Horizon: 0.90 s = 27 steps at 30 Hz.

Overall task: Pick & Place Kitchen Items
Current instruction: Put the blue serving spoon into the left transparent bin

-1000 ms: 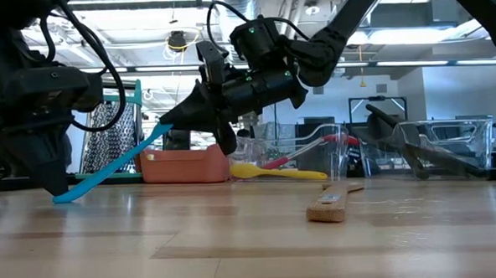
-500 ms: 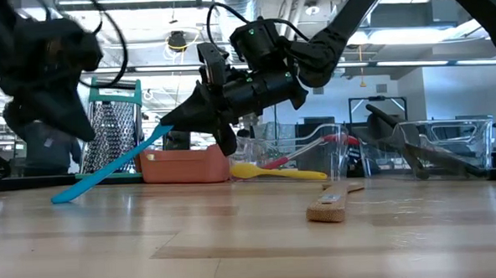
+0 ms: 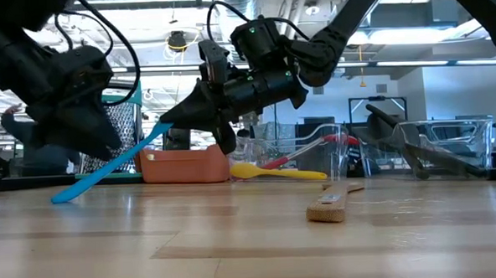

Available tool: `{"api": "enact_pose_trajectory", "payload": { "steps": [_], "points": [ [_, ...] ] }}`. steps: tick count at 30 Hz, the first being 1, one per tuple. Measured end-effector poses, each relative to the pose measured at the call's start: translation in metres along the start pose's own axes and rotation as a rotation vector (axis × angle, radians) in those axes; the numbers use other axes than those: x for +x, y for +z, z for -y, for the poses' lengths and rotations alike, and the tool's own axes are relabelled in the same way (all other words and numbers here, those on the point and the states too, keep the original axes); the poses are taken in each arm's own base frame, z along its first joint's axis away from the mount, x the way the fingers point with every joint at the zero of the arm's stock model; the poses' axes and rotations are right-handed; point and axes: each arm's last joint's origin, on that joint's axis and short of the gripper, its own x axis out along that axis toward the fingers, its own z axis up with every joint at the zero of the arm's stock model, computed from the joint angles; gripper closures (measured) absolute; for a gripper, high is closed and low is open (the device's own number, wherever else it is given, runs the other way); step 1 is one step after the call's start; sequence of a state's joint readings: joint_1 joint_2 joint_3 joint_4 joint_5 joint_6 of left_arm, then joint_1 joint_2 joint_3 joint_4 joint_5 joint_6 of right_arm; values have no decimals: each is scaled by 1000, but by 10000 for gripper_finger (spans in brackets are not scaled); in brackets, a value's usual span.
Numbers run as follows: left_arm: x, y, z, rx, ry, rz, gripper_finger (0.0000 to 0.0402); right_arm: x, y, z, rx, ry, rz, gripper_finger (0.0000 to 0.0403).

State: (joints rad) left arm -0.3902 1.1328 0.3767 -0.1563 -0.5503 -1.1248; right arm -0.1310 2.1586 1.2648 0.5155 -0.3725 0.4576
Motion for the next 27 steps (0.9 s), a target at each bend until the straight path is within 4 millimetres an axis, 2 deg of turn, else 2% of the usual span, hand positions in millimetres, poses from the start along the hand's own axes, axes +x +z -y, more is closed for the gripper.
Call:
{"api": "enact_pose_trajectory", "payload": {
  "steps": [6,14,19,27],
  "points": [
    [15,2,-2,-1,24,-28,195,0,-1,1,3,19,-2,398],
    [36,1,5,3,-67,-109,199,0,3,-1,-12,35,27,402],
    [44,-5,4,14,-59,-157,230,0,3,-2,-14,37,30,402],
    [45,-6,4,22,-59,-158,334,0,4,-2,-17,43,36,402]
  ]
}}
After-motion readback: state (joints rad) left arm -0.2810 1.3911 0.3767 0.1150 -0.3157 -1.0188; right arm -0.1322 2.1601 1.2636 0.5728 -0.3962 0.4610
